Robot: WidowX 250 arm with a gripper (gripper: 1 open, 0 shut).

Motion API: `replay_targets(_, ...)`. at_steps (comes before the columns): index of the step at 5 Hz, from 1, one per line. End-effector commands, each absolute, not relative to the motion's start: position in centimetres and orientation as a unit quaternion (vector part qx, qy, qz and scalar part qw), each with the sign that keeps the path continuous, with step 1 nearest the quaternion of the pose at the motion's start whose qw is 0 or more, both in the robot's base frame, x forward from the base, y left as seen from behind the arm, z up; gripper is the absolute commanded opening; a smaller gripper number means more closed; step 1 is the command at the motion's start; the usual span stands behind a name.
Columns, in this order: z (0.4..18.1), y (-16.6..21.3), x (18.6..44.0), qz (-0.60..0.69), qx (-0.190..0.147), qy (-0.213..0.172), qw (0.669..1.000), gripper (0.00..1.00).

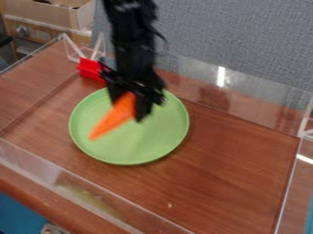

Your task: Put the carrot on the right side

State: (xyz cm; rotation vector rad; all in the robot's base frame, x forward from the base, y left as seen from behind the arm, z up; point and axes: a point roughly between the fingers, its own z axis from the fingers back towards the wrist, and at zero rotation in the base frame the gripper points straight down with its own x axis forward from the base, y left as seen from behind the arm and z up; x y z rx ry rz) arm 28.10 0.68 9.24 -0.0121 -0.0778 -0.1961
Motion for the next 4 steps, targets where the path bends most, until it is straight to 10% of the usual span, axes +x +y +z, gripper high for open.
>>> replay_targets(1,9.0,-3.7,27.7,-0.139,-0.018,-0.053,0.989,0.00)
replay_targets(4,3.1,-8.7,26.3,-0.213,-0.064,-0.033,0.974,0.00)
